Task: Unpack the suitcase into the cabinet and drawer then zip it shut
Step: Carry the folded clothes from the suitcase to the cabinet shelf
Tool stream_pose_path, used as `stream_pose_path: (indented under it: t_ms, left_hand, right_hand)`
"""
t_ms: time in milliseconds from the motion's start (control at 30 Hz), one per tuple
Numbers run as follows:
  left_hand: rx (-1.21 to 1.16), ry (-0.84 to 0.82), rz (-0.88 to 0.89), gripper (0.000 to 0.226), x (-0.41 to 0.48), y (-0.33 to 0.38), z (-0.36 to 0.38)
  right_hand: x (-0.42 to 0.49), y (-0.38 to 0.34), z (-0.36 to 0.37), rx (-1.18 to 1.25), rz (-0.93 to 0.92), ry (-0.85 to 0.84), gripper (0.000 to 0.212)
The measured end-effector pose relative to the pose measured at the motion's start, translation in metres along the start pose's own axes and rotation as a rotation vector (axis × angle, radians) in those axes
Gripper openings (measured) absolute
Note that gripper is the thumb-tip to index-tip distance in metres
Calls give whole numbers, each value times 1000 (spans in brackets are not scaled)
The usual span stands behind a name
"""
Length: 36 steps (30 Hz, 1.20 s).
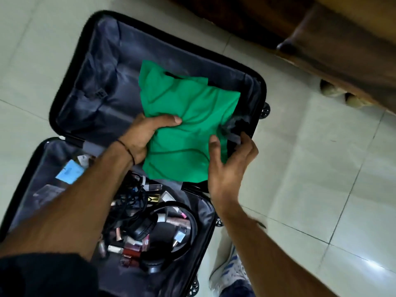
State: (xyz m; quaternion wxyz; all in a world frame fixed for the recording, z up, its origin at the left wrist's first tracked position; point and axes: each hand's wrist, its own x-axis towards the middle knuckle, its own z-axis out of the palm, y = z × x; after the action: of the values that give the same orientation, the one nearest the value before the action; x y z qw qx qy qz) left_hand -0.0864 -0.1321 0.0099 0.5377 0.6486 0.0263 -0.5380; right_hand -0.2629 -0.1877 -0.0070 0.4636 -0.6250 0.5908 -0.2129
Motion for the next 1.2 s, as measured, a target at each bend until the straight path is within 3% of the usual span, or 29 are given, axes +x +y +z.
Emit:
stream_pose_path:
  t_ms: [100, 167, 300, 367, 433, 500, 567, 767, 1000, 1100, 1200]
  left_hand:
    - [-108, 3, 23, 48, -53, 22, -17]
    - [-170, 30, 41, 46, -91, 46, -29]
    - [-231, 15, 13, 39, -167, 94, -59]
    - [-255, -6, -19, 35, -201, 115, -75]
    - [-295, -18, -18, 33, -238, 138, -93]
    - [-327, -41, 3, 62, -278, 160, -108]
    - [-347, -57, 12, 72, -308, 173, -120]
    - [-357, -92, 44, 72, -403, 220, -159]
    - [-289, -70, 113, 52, -520, 253, -188]
    - [-241, -104, 98, 49, -559, 264, -189]
    - [-206, -183, 80, 50, -597, 280, -183]
  right_hand:
    - [-27, -29, -11, 217, 142, 61, 58]
    - [-35, -54, -13, 348, 286, 15, 52]
    - [-46, -115, -13, 638, 752, -424, 66]
    - [-56, -146, -10, 647, 837, -569, 77]
    - [-70, -184, -6, 608, 840, -607, 72]
    - [-90, -224, -6, 570, 807, -656, 63]
    - [-107, -250, -11, 567, 777, -681, 59]
    - [-186, -338, -43, 755, 771, -767, 73]
    - [-285, -442, -137, 629, 617, -941, 103]
    - [-327, -475, -167, 479, 472, -944, 90]
    - [-367, -505, -194, 423, 335, -838, 61]
